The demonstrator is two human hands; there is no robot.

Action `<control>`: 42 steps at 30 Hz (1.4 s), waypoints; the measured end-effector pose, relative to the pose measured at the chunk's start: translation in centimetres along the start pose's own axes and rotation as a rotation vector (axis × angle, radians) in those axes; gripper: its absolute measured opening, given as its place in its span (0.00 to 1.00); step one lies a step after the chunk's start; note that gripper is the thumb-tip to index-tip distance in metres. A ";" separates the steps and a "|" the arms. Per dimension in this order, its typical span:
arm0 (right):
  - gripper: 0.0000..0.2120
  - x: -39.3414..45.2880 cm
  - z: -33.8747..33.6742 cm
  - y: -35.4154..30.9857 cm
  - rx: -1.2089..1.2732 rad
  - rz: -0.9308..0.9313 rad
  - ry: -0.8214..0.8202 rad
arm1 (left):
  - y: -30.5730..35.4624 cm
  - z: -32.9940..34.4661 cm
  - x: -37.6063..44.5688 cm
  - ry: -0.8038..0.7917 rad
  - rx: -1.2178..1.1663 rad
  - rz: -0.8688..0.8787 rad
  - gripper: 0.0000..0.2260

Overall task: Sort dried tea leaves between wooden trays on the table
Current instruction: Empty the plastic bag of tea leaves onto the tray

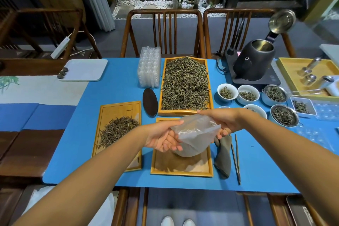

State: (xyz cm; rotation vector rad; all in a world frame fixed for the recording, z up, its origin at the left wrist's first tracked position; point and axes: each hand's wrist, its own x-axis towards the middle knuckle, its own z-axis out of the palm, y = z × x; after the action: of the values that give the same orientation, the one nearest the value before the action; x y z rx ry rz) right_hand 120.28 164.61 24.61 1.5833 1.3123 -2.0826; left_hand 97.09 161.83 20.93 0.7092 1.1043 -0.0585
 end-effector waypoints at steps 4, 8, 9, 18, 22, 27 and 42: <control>0.31 -0.5 -0.2 -0.2 -0.015 0.015 0.019 | 0.4 0.3 -0.4 -0.002 0.005 0.006 0.28; 0.30 -1.2 -0.3 -0.6 -0.017 0.024 0.037 | 0.8 0.6 -1.0 -0.013 0.001 0.017 0.28; 0.30 -1.4 -0.3 -0.6 -0.017 0.024 0.036 | 0.9 0.7 -1.1 -0.014 0.000 0.020 0.28; 0.31 -3.0 -0.7 -1.3 -0.056 -0.022 0.033 | 1.7 1.4 -2.0 -0.009 0.015 0.050 0.28; 0.31 -3.5 -0.9 -1.3 -0.066 -0.034 0.031 | 2.1 1.8 -2.3 -0.004 0.011 0.057 0.28; 0.30 -4.1 -1.4 -1.4 -0.052 -0.049 0.033 | 2.7 2.3 -2.8 0.008 0.010 0.065 0.28; 0.27 -4.3 -0.6 -0.3 -0.073 -0.075 0.009 | 1.9 3.2 -2.6 0.037 0.037 0.075 0.29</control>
State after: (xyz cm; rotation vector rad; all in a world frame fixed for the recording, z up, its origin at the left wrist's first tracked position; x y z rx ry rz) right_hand 122.22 163.77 28.45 1.5381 1.4551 -2.0468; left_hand 99.13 160.81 24.90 0.7874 1.1139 -0.0020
